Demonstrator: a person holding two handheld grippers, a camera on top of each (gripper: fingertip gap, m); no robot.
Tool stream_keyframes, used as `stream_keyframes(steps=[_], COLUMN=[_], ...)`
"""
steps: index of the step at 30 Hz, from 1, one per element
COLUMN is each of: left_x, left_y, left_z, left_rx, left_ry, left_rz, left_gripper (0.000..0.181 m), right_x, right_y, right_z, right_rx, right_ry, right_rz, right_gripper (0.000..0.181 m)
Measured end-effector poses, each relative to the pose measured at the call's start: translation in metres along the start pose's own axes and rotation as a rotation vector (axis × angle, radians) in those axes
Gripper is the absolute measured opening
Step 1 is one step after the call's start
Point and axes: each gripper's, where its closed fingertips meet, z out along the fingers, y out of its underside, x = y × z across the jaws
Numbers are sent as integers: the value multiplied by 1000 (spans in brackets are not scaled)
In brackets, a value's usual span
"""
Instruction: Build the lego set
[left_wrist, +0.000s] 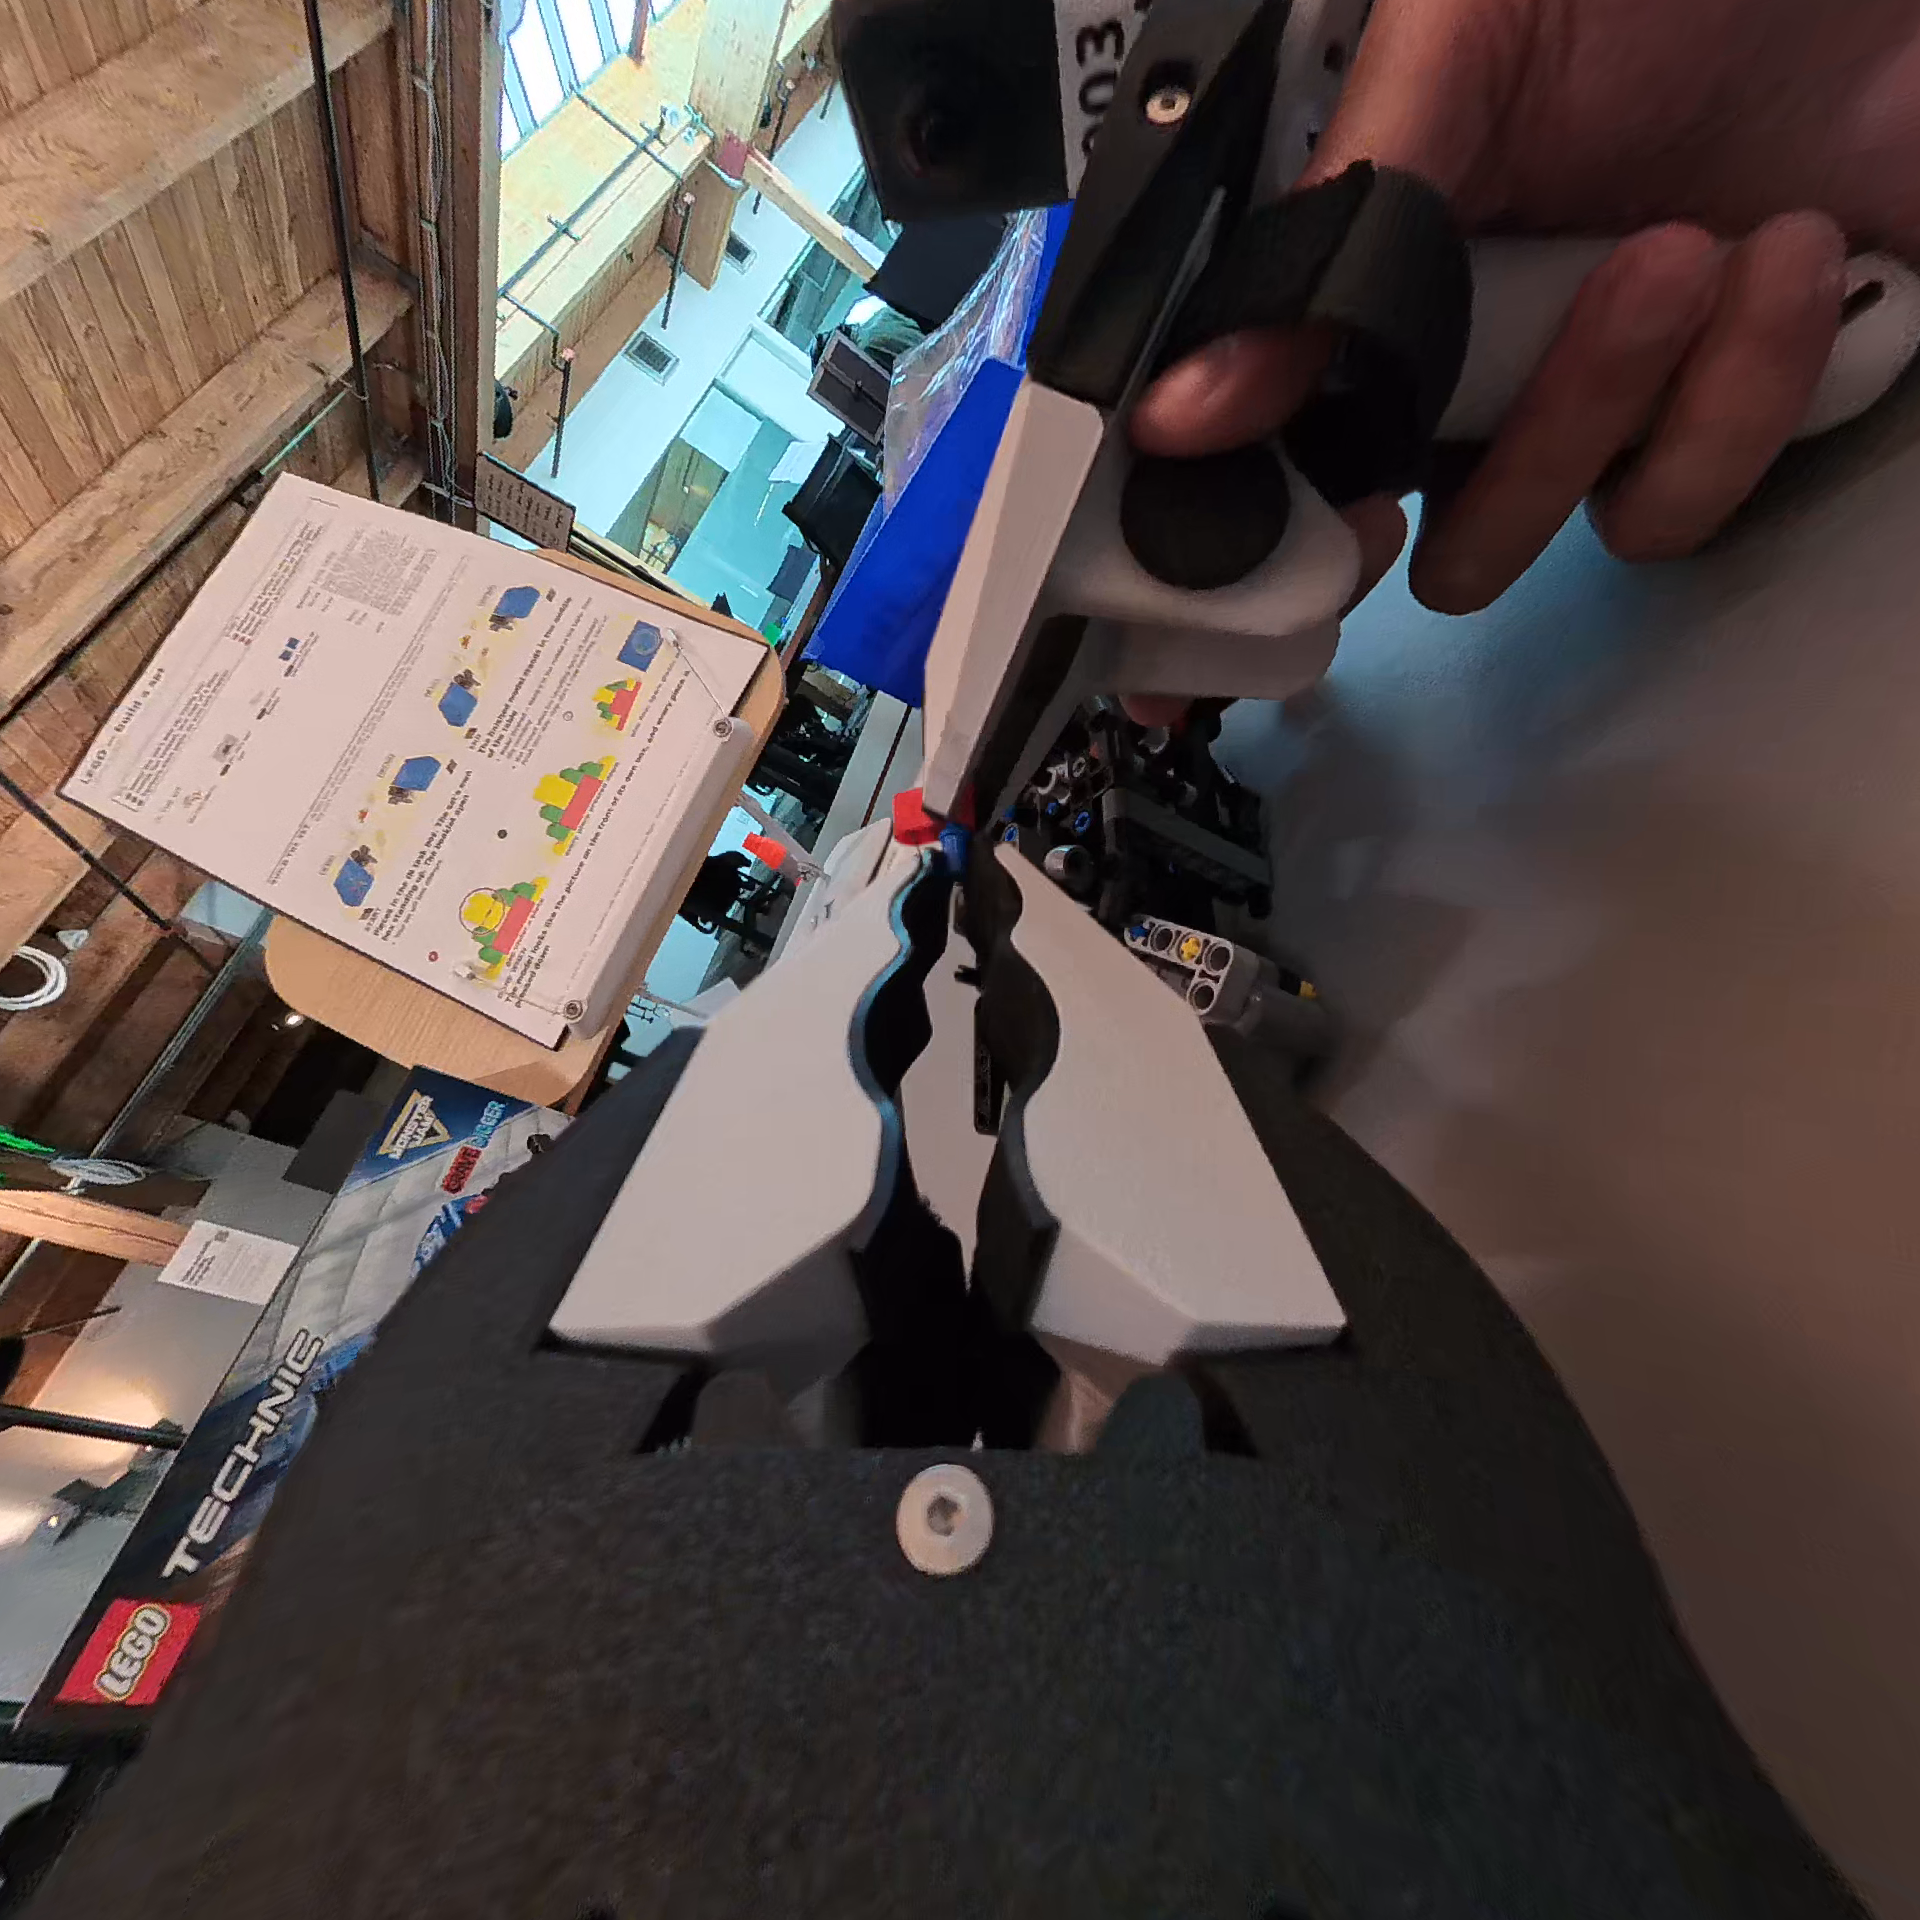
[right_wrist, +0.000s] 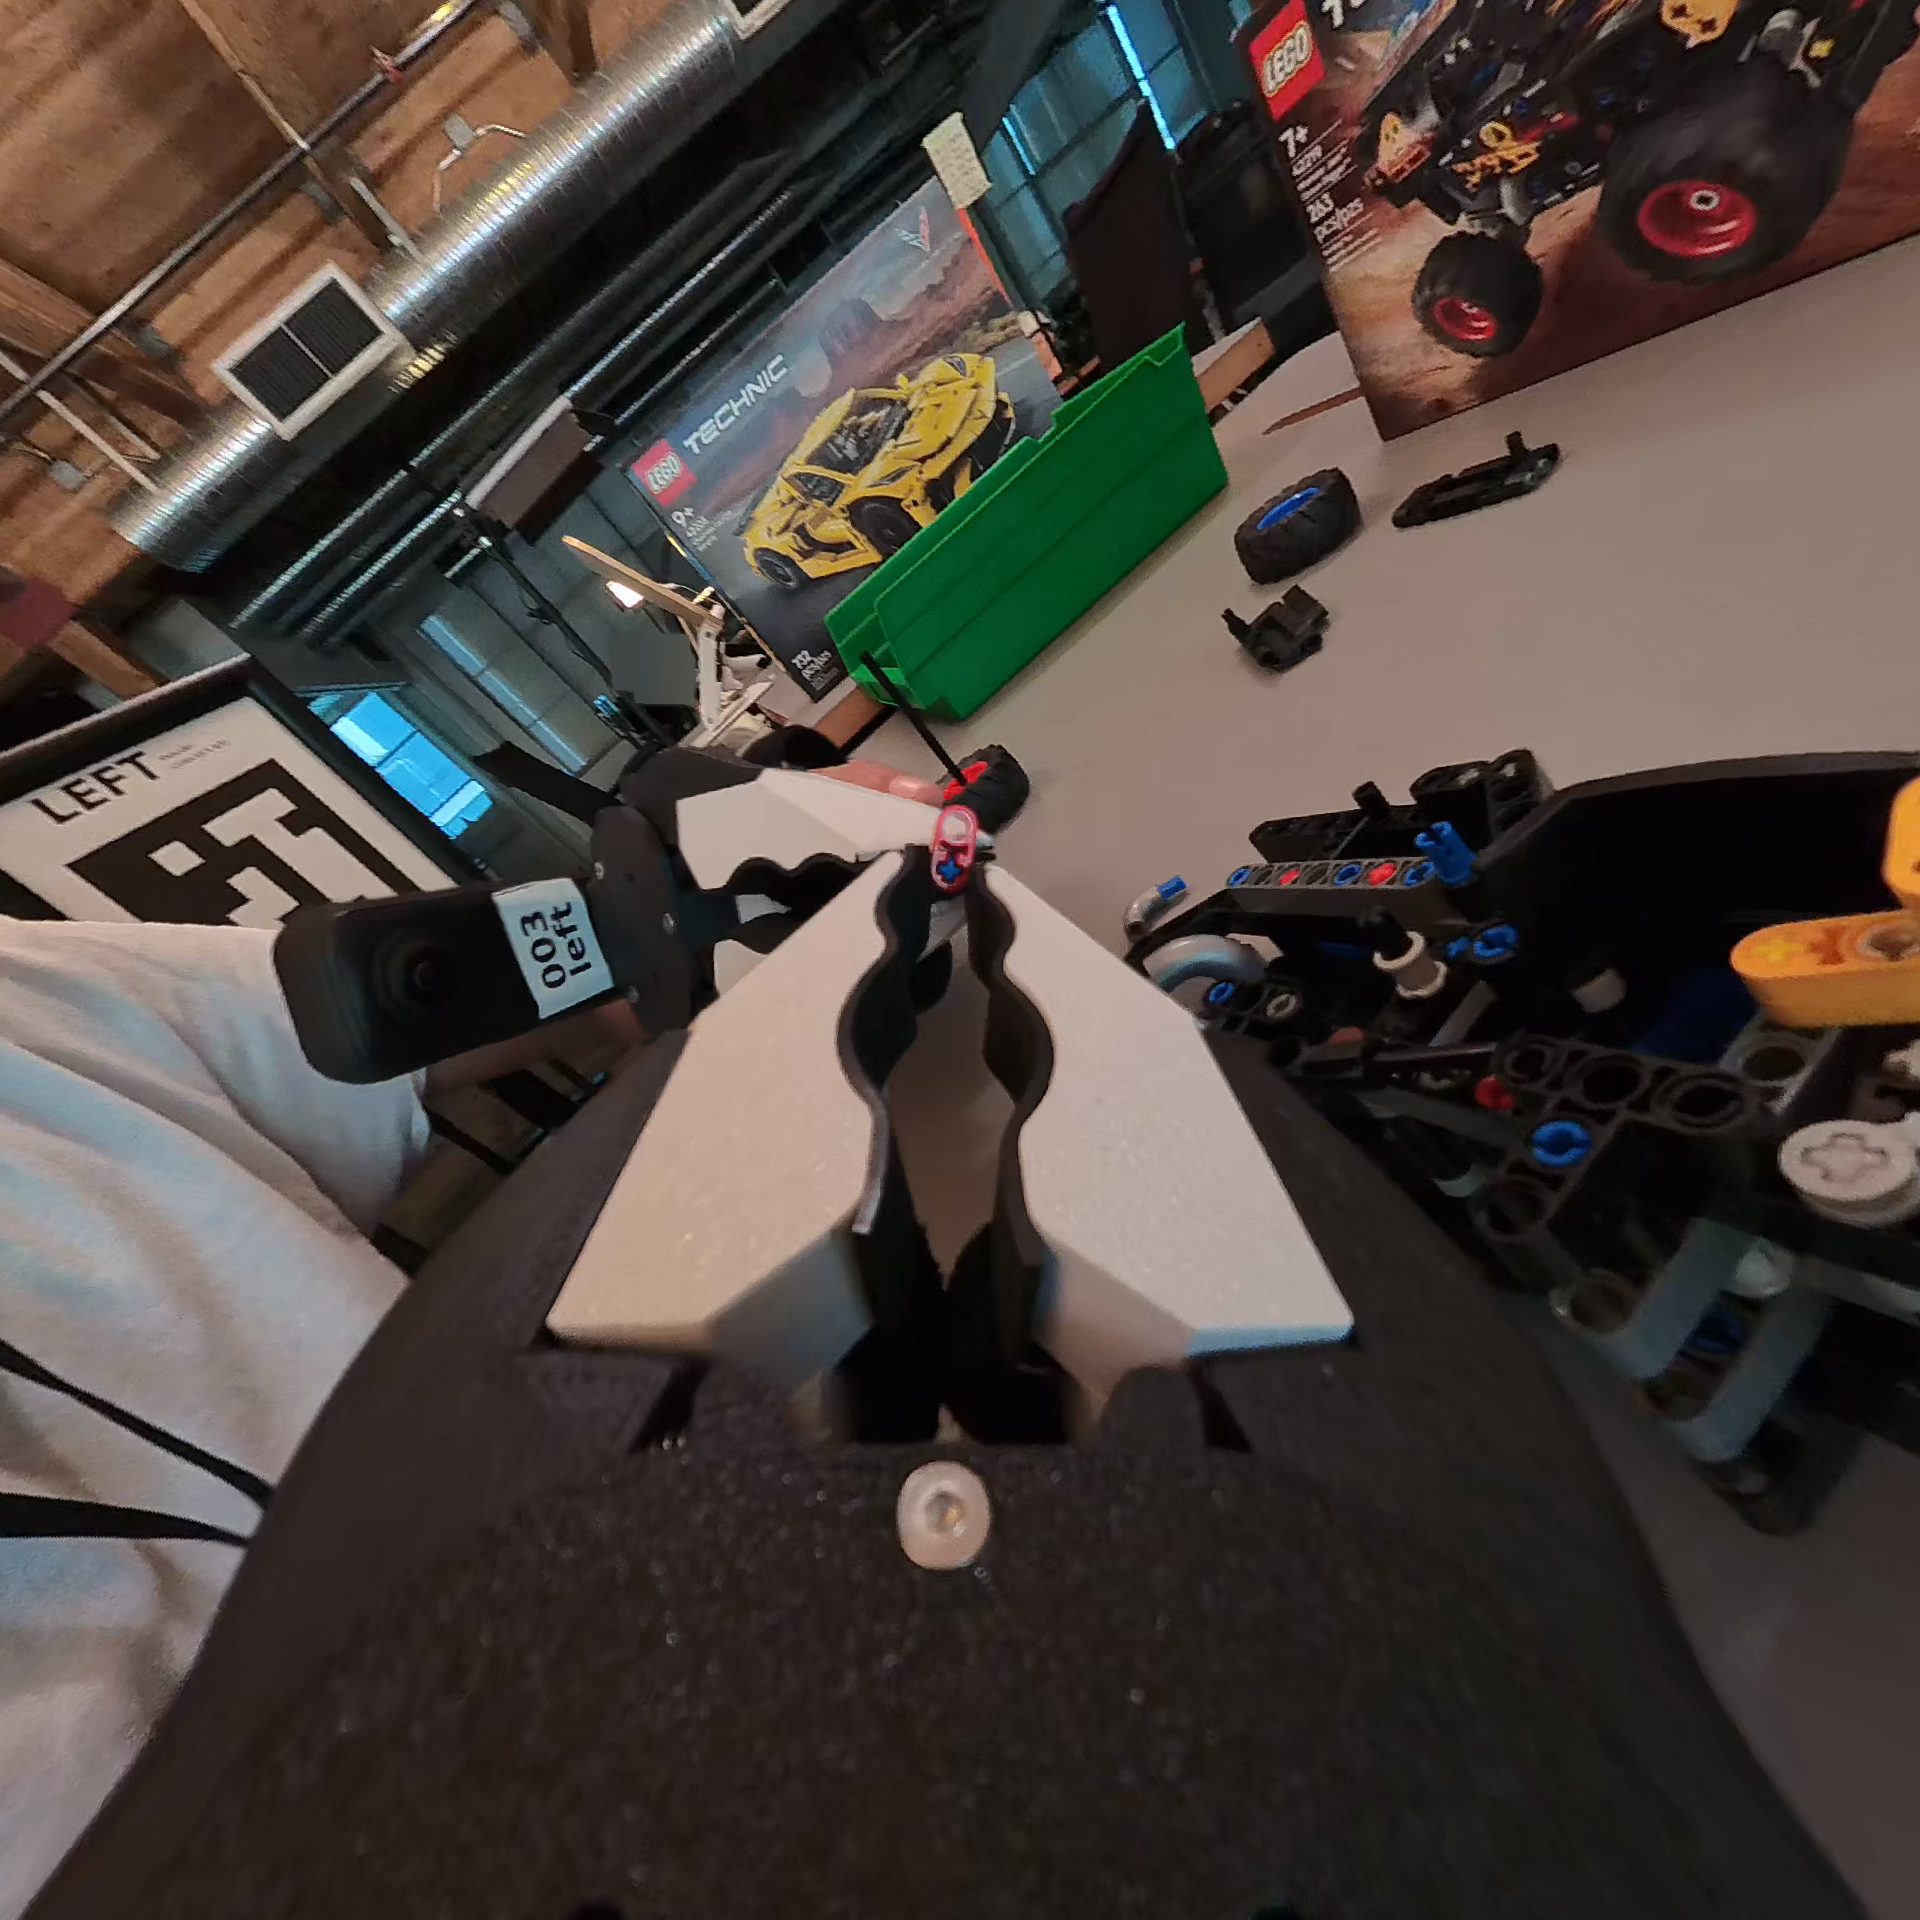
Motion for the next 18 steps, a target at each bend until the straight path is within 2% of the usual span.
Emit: stream_keyframes(steps=[12,15,18], left_x=[0,1,2], left_y=[-1,-3,-3], left_z=[-2,-4,-3], left_rx=[20,26,20], left_ry=[2,-20,-30], left_rz=[12,71,115], left_gripper=[3,3,3], right_x=[-2,-5,-4], right_y=[0,2,3], right_z=[0,-1,-2], right_rx=[5,-25,-32], right_ry=[-13,-75,-70], right_rz=[-2,81,80], right_gripper=[7,7,7])
